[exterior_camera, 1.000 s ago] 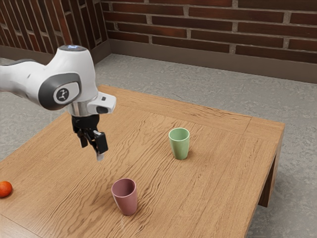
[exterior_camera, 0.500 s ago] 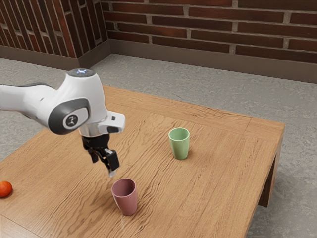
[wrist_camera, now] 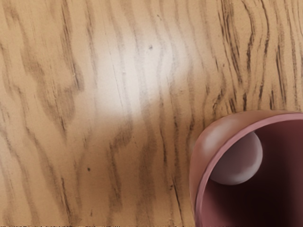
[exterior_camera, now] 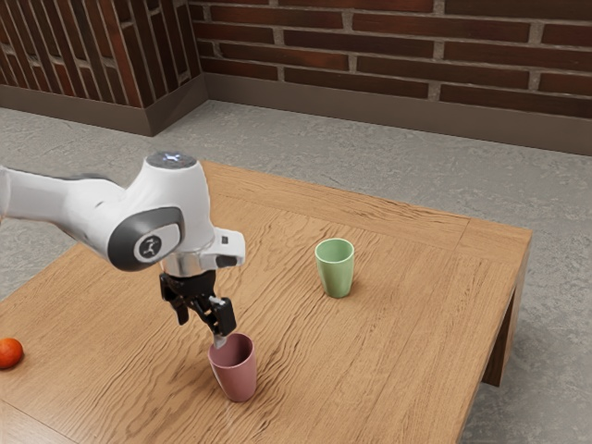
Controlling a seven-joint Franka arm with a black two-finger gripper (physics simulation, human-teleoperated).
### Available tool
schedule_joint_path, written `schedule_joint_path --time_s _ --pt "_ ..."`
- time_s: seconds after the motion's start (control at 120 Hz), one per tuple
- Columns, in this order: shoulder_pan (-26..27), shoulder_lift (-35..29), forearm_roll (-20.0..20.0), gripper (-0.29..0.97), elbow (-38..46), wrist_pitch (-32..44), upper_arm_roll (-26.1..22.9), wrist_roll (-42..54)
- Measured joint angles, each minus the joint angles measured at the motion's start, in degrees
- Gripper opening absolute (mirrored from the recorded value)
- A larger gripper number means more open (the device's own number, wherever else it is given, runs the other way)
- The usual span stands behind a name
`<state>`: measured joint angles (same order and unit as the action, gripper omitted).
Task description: Place the left cup onto the right cup
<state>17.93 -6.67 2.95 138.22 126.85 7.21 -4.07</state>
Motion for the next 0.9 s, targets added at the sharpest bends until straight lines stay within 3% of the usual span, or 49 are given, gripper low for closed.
schedule_joint_path --time_s 0.508,0.733,0.9 --pt "-0.02 4.69 -0.28 0.67 1.59 4.86 -0.33 -4.1" --pt "0.76 5.02 0.42 0.18 1.05 6.01 -0.49 -5.0" --pt "1.32 5.28 0.68 0.0 0.79 6.36 -0.52 -5.5"
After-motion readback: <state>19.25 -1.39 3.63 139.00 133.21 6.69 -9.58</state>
